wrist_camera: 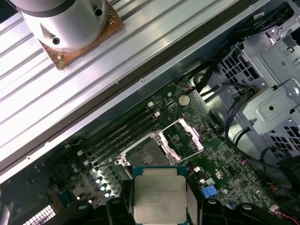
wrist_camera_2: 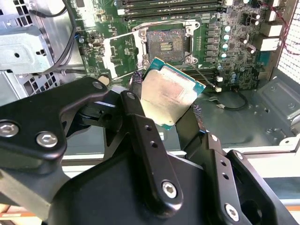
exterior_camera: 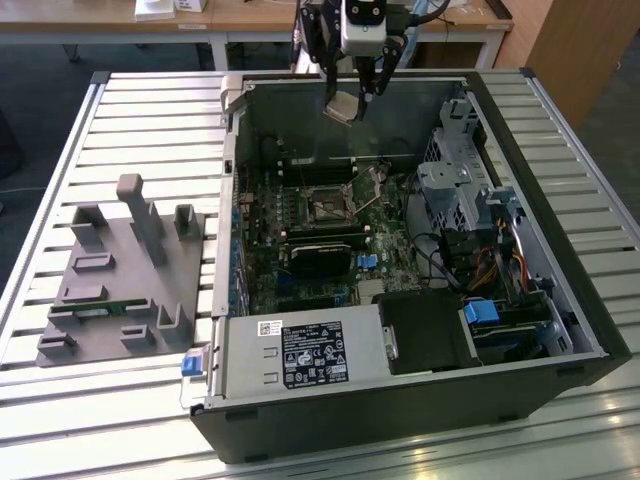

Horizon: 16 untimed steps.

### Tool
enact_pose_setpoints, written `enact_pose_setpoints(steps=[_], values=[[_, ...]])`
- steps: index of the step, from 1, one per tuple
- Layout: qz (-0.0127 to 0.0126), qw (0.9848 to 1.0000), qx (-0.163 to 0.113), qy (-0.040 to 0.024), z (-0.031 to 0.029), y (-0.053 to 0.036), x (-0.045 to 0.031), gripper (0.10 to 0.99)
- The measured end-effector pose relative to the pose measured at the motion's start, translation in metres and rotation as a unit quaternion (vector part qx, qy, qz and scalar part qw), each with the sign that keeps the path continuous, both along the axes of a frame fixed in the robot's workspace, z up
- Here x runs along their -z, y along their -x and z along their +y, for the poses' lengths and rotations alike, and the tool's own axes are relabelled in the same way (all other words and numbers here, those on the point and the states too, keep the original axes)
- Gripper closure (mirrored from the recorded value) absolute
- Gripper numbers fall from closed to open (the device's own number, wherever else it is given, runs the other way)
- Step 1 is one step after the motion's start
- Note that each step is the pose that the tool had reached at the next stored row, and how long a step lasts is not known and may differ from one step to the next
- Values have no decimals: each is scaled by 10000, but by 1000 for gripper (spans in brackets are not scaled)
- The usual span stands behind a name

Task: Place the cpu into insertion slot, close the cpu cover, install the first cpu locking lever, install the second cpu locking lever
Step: 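Place the cpu into insertion slot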

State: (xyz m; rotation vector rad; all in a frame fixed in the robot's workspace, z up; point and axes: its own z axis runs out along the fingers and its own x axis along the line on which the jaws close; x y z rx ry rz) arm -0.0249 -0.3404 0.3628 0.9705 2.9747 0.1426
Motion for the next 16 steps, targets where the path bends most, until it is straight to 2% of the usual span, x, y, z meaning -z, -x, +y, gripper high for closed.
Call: enact_pose_setpoints(steps=[16], values=[[0,9995,315,0,0,0,1,549]])
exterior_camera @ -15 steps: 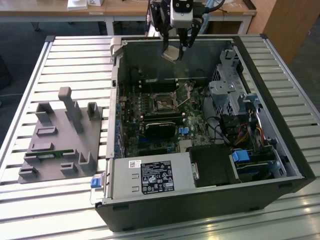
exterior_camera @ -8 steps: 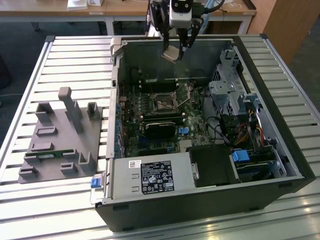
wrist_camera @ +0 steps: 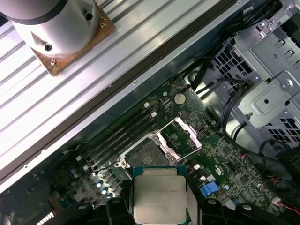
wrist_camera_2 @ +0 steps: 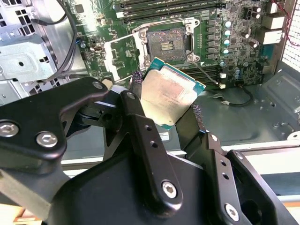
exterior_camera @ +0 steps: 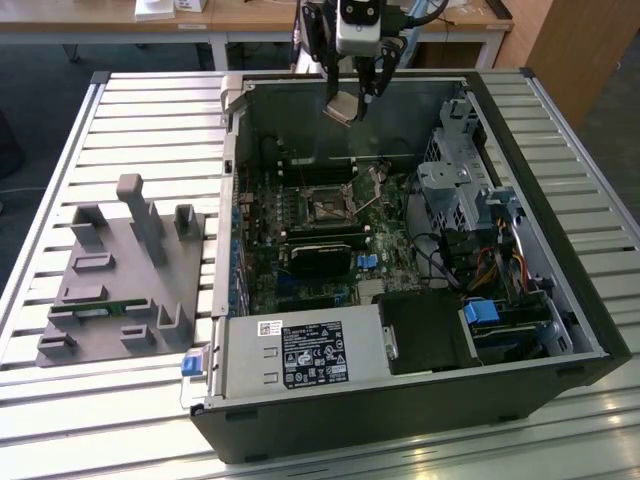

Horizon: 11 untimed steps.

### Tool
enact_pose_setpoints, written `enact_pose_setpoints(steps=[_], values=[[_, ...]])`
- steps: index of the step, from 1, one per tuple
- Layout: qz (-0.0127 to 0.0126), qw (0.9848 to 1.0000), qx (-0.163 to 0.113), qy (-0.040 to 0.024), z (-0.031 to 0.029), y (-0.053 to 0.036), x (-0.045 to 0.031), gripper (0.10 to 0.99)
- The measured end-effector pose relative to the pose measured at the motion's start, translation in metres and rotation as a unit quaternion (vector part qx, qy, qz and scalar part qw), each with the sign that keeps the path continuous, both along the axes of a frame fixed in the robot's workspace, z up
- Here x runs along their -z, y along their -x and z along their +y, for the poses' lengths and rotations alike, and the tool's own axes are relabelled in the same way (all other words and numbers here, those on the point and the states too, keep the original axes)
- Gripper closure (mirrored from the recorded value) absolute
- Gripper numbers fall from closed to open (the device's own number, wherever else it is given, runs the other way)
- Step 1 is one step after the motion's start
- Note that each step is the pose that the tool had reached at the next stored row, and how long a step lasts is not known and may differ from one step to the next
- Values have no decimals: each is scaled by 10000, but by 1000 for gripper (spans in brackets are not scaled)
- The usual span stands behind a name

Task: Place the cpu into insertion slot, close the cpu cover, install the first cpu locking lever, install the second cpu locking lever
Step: 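Place the cpu into insertion slot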

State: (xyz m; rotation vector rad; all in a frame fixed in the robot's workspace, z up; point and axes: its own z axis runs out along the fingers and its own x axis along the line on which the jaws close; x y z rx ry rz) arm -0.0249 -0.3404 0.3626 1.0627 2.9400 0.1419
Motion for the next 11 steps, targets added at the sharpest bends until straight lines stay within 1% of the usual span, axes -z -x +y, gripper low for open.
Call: enact_pose_setpoints(steps=[11], values=[[0,9998,212,0,0,0,1,549]])
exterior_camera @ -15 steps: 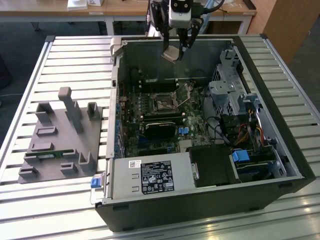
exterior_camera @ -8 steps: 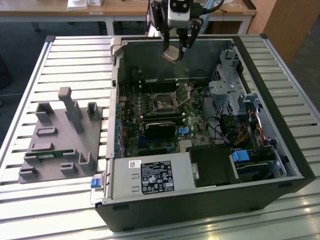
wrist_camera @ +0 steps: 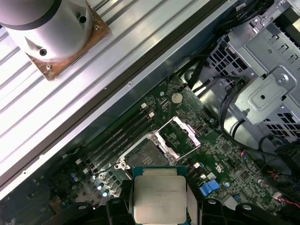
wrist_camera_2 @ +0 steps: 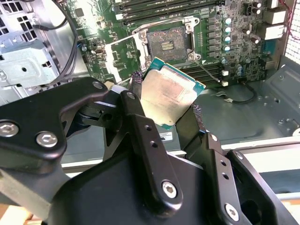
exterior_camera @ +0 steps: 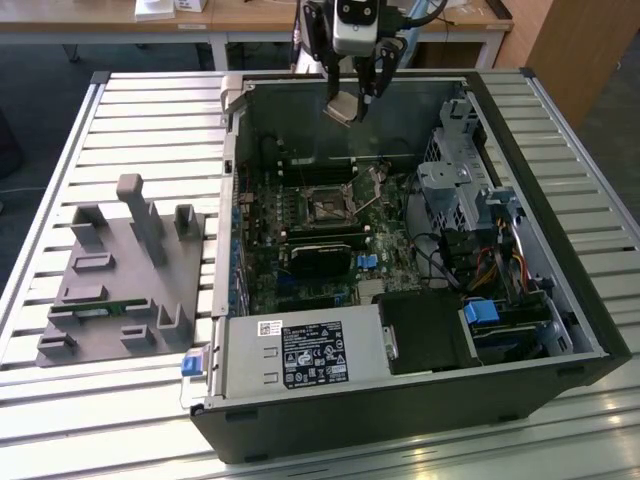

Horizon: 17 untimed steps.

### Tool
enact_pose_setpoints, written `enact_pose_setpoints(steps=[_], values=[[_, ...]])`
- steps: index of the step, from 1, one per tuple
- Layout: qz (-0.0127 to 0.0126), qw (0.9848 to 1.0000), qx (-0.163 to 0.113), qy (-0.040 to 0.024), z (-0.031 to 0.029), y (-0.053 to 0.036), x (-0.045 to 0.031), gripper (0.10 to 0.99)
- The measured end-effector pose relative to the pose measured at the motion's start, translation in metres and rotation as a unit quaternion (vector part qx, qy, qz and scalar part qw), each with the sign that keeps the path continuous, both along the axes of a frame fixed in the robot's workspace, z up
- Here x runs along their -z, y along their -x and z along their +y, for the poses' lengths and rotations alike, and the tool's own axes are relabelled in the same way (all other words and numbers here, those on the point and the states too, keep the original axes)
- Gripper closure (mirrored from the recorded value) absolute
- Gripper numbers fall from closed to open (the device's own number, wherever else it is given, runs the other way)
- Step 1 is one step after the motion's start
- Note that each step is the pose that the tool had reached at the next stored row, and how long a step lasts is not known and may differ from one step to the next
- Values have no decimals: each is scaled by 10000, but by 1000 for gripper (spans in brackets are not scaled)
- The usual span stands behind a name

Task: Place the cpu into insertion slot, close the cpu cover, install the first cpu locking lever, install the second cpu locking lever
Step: 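Place the cpu into insertion slot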

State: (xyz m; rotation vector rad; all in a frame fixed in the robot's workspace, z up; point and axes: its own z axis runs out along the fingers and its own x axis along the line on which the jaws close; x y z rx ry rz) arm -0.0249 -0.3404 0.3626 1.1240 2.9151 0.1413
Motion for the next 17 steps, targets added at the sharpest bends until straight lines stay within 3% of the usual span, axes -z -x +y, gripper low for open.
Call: enact_pose_setpoints(steps=[17], values=[[0,9994,334,0,0,0,1,549]])
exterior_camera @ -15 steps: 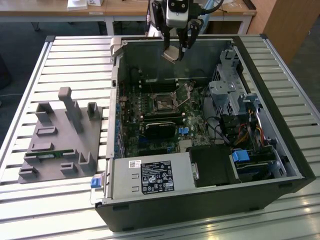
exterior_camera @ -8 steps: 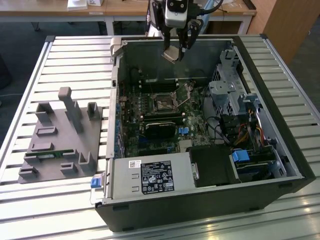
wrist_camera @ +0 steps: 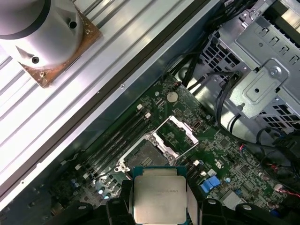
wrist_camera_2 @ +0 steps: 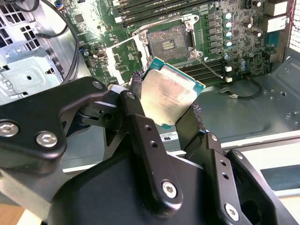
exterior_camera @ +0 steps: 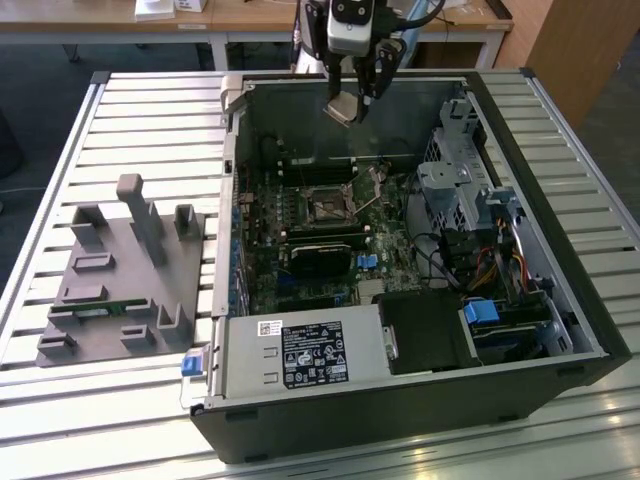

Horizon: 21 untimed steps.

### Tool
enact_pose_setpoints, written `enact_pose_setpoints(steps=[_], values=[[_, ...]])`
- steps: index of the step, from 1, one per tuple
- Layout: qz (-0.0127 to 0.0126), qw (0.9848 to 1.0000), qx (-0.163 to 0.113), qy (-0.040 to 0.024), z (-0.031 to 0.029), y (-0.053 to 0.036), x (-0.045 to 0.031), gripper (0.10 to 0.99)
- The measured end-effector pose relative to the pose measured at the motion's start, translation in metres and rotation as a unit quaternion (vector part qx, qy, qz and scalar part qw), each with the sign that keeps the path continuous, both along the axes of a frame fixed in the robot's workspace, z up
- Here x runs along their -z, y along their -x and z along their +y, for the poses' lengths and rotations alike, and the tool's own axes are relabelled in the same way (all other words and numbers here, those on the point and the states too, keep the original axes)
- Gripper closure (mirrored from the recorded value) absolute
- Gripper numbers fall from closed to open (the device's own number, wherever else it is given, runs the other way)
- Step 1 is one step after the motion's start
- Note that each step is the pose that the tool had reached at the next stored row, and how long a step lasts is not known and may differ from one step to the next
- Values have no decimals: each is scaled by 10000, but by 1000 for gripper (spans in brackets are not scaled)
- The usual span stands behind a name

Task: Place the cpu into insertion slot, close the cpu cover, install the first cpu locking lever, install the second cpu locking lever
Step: 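Place the cpu into insertion slot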

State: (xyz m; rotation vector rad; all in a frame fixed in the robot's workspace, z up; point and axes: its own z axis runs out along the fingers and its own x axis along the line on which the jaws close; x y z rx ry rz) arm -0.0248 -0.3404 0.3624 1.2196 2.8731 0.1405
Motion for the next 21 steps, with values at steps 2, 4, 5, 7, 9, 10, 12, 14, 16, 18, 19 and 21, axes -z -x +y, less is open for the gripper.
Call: enact_pose_setpoints(steps=[2,4,5,7,9,10,12,14,16,18,19,21], values=[[0,10000,39,0,0,0,0,549],[0,10000,79,0,0,0,0,549],[0,10000,98,0,0,0,0,549],[0,9999,137,0,0,0,0,549],[0,9998,176,0,0,0,0,549],[0,9998,197,0,0,0,0,549],[0,9997,235,0,0,0,0,549],[0,9996,273,0,0,0,0,549],[0,9995,312,1,0,0,0,549],[0,9994,352,0,0,0,1,549],[0,9993,371,0,0,0,0,549],[0,9992,409,0,0,0,1,549]])
